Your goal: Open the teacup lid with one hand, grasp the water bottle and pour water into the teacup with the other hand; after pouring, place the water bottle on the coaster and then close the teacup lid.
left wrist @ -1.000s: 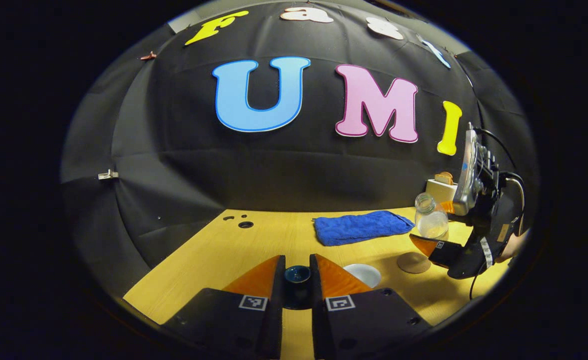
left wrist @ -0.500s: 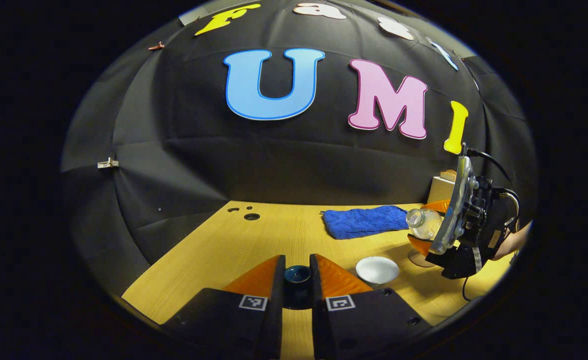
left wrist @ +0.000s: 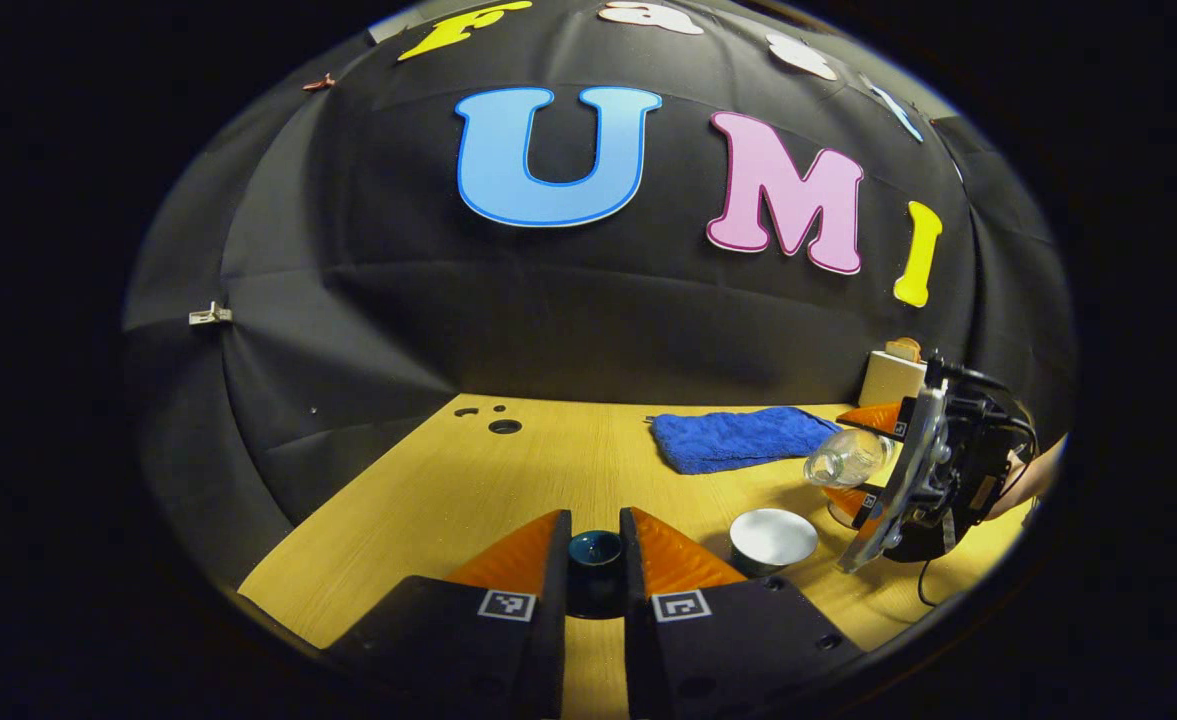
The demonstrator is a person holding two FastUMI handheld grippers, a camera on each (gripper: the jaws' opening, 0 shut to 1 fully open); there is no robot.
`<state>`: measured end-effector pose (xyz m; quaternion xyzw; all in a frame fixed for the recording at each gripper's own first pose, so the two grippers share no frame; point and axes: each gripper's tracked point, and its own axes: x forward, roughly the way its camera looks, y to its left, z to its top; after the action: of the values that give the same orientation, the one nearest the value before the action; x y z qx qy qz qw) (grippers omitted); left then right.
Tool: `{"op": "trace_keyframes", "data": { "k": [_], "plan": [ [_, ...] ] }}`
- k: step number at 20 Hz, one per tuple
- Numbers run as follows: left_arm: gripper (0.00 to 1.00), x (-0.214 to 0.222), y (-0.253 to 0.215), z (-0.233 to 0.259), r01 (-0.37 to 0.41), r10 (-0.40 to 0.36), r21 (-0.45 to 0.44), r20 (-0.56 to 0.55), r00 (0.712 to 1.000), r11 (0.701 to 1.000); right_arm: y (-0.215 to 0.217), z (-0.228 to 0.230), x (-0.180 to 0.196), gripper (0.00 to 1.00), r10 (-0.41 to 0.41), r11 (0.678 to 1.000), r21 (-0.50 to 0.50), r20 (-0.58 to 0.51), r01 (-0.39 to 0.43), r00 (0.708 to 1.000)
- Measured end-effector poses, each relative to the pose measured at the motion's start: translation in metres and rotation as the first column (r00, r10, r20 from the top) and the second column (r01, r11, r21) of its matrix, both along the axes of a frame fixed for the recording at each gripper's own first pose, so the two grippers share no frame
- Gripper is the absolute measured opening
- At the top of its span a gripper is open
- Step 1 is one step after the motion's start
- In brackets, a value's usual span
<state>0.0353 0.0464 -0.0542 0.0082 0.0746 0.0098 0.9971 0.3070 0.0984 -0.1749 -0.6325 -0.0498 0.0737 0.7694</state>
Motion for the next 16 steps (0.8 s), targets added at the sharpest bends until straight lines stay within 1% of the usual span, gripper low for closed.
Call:
{"op": "trace_keyframes", "data": {
  "k": [1,2,7,11,15,16],
  "plan": [
    [0.31,0.000,0.000,0.000,0.001,-0.001,-0.004,-0.003,1.000,1.000,0.001,0.000,0.001,0.72,0.006,1.000,-0.012,0.007,-0.006,1.000],
    [0.28,-0.001,0.000,-0.002,0.001,-0.001,-0.009,-0.006,1.000,1.000,0.002,0.002,0.002,0.72,0.014,1.000,-0.026,0.016,-0.013,1.000],
    [0.28,-0.002,0.003,-0.003,-0.007,0.007,-0.012,-0.012,1.000,1.000,0.001,0.000,0.007,0.72,0.029,0.994,-0.108,0.044,-0.025,0.999],
    [0.28,-0.003,0.004,-0.005,-0.015,0.015,-0.022,-0.015,1.000,1.000,0.002,-0.002,0.010,0.72,0.056,0.982,-0.181,0.060,-0.044,0.997],
    [0.28,-0.005,0.005,-0.006,-0.025,0.025,-0.030,-0.018,1.000,0.999,0.005,-0.005,0.012,0.72,0.070,0.974,-0.219,0.069,-0.054,0.995],
    [0.24,-0.006,0.005,-0.008,-0.027,0.026,-0.030,-0.020,0.999,0.999,0.005,-0.005,0.011,0.72,0.072,0.972,-0.227,0.072,-0.054,0.995]
  ]
}}
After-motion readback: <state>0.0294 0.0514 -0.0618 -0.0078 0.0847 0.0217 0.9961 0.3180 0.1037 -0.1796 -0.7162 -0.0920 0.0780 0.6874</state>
